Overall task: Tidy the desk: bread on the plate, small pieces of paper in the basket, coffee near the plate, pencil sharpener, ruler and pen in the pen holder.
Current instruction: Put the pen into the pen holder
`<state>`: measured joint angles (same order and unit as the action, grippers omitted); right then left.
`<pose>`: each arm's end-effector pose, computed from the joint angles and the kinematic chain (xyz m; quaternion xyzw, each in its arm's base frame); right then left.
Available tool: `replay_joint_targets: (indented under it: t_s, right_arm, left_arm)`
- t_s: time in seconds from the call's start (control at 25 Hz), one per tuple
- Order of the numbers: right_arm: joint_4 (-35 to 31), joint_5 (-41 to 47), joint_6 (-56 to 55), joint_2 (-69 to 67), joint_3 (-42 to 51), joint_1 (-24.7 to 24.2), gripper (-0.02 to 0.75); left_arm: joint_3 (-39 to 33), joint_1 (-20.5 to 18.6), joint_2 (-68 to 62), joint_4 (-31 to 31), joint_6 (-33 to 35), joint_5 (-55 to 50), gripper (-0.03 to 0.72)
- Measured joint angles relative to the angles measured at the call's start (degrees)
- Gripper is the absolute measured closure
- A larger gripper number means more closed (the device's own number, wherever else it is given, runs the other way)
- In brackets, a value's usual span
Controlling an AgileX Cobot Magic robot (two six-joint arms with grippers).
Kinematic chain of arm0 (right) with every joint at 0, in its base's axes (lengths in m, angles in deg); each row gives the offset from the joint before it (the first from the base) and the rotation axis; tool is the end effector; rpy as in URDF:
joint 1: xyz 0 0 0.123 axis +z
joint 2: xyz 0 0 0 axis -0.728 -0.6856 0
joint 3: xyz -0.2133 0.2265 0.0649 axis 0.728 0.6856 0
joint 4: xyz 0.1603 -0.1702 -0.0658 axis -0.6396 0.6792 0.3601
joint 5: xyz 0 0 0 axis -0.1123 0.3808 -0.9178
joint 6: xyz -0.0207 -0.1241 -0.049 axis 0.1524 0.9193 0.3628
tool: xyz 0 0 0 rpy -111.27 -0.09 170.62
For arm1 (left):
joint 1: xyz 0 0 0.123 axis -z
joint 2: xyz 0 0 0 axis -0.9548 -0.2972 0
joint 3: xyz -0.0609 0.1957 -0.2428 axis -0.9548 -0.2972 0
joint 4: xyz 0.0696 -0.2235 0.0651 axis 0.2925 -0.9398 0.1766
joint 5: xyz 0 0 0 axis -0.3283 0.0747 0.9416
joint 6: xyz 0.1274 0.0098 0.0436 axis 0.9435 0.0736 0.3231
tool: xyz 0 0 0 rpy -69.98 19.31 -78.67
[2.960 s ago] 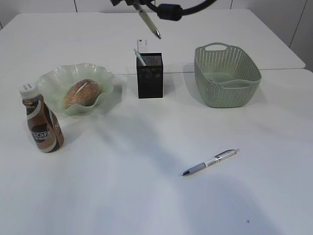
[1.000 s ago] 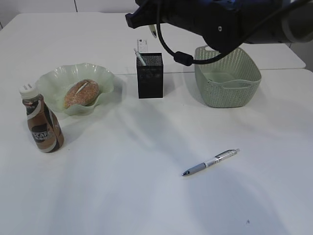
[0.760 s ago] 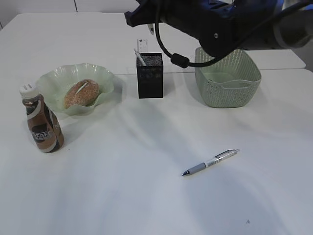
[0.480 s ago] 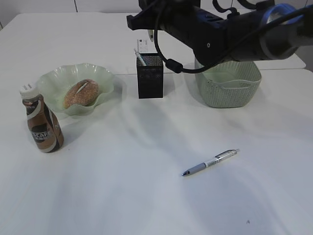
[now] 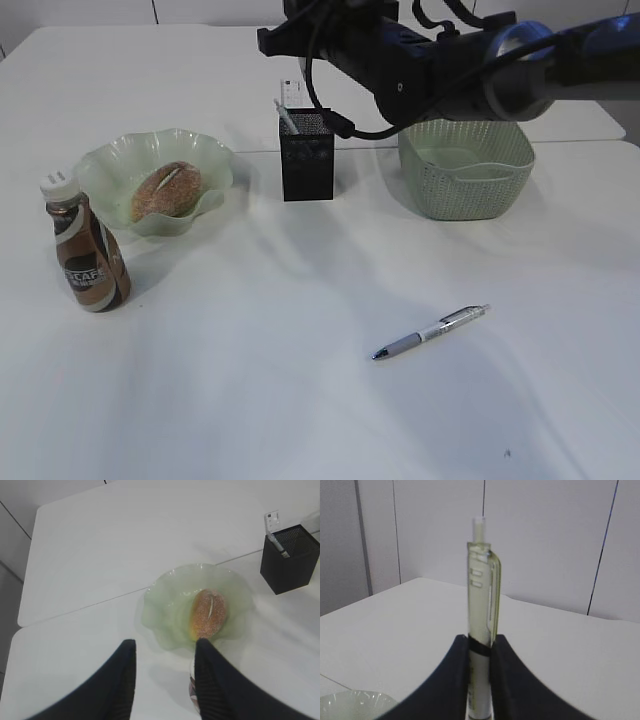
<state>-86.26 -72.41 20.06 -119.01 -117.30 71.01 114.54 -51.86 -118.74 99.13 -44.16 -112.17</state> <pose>0.5259 0.2307 0.2921 -0.1570 0.6859 0.1084 0.7023 0.2354 -0.0509 0.4049 0.1104 0.8475 0.0372 0.5178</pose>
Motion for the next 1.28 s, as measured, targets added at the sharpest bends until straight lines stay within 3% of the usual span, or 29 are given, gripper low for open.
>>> replay_joint_targets:
  t_s: [0.76,1.28]
  right_arm:
    - [0.0,3.5,0.0,-13.2,-10.8,-1.9,0.631]
    - [0.0,3.7,0.0,-14.4,-11.0,-2.2,0.631]
  left_arm:
    - [0.0,0.0,-3.0,0.4,0.0,4.4,0.413]
    - [0.0,0.0,-3.0,0.7,0.0,7.0,0.413]
